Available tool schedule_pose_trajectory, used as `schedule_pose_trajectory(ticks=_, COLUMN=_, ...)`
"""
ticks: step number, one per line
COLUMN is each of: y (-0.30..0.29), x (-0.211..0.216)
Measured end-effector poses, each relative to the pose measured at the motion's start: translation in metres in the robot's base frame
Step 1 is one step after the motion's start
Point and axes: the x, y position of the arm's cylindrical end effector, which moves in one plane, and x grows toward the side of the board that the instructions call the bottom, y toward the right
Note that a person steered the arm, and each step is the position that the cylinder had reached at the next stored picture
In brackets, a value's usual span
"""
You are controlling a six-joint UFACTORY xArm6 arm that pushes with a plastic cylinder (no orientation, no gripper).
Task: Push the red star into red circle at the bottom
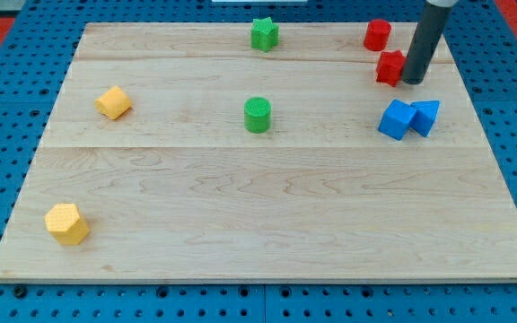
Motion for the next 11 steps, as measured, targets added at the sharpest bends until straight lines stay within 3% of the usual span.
schedule_pose_trajectory(ticks=1, y=0.0, x=-0.027)
schedule_pose_trajectory(ticks=3, y=-0.03, x=0.03)
schedule_pose_trajectory(ticks=4, y=-0.071, x=0.021)
schedule_pose_trajectory(ticks=6, y=-0.054, x=0.026)
schedule_pose_trajectory(ticks=8, y=-0.031, x=-0.032)
schedule_pose_trajectory(ticks=9, y=-0.028, x=-0.038)
schedule_pose_trajectory(ticks=11, y=-0.072, x=0.01)
